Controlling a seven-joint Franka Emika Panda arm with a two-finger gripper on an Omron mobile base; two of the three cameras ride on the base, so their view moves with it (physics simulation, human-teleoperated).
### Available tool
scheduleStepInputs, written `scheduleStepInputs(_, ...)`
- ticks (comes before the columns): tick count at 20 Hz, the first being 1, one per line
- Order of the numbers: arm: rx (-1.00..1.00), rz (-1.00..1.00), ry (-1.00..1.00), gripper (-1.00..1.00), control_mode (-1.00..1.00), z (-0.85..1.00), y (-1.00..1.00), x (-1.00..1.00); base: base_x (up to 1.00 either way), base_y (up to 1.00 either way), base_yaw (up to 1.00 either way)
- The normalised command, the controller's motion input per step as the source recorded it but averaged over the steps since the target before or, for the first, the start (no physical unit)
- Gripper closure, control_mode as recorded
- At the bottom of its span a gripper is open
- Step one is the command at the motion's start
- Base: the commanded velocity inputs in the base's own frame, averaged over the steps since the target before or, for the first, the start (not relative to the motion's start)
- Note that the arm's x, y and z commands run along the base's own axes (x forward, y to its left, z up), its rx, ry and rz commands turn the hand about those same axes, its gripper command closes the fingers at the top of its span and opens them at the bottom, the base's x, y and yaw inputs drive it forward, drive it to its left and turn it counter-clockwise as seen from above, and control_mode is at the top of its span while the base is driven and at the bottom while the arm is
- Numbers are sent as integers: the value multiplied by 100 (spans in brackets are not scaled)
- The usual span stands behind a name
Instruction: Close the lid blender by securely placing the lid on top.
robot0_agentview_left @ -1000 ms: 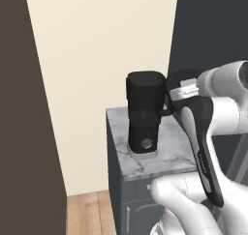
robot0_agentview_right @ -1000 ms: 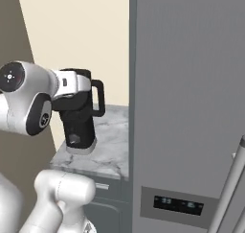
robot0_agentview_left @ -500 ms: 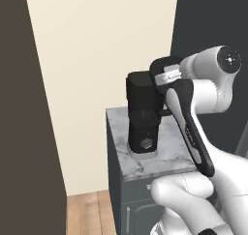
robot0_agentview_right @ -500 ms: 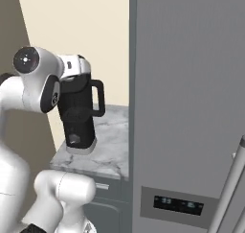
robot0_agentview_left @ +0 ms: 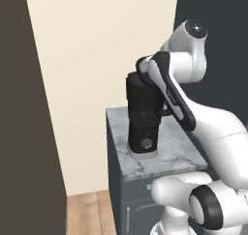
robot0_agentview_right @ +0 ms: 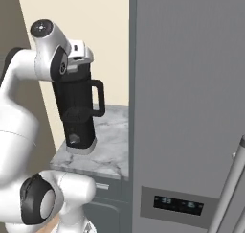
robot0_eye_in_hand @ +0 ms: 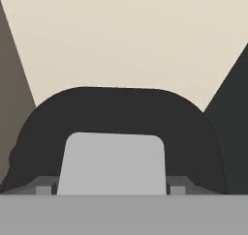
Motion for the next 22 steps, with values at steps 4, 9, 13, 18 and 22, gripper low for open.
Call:
scheduleStepInputs(4, 0, 0, 11, 100, -100, 5, 31, 27, 0, 0, 0)
scheduleStepInputs(9, 0, 0, 10, 100, -100, 0, 29, 30, 0, 0, 0)
scheduleStepInputs(13, 2, 0, 0, 100, -100, 0, 13, 22, 0, 0, 0)
scheduleStepInputs(18, 3, 0, 0, 100, -100, -1, 0, 21, 0, 0, 0)
scheduleStepInputs(22, 4, 0, 0, 100, -100, -12, -2, 4, 0, 0, 0)
